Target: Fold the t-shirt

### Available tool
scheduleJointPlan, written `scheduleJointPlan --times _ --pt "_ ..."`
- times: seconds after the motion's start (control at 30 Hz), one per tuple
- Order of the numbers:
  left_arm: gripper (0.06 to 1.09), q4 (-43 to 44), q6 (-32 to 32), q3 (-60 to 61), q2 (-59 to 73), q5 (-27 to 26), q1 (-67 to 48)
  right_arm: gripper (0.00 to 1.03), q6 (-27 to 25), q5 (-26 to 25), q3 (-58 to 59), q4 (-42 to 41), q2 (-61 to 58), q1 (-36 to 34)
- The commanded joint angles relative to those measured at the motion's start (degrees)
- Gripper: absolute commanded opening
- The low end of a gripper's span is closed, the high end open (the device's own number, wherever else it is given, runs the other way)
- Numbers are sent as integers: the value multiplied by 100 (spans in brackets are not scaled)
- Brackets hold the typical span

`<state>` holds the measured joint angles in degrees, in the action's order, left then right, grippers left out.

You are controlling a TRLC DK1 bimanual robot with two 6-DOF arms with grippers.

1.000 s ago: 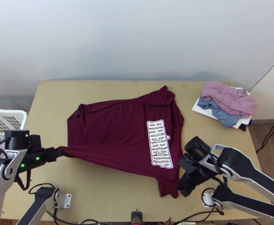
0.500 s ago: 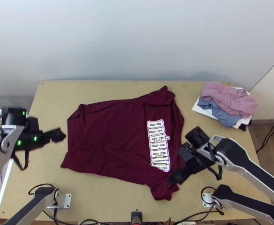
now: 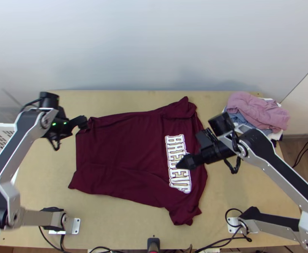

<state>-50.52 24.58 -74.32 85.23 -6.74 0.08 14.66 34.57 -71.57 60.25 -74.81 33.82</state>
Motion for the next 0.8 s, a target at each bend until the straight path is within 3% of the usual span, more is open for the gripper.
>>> scheduleJointPlan --times 0.0,0.13,0.4,0.5,0.67,0.77 --pt "103 754 73 -65 1110 349 -131 100 204 6 -437 -163 -342 -95" --pt "103 1000 38 -65 1496 551 -157 100 222 6 -410 -154 -342 -183" --pt "88 1405 47 -223 2076 1202 -201 100 319 15 -349 -154 -342 -236" --pt "88 1422 29 -249 2208 1281 -263 100 319 6 -340 -154 -342 -245" --pt "43 1774 3 -267 2156 1685 -359 100 319 15 -208 -154 -333 -280" --pt "27 1923 -23 -346 2156 1703 -359 100 319 6 -111 -154 -307 -280"
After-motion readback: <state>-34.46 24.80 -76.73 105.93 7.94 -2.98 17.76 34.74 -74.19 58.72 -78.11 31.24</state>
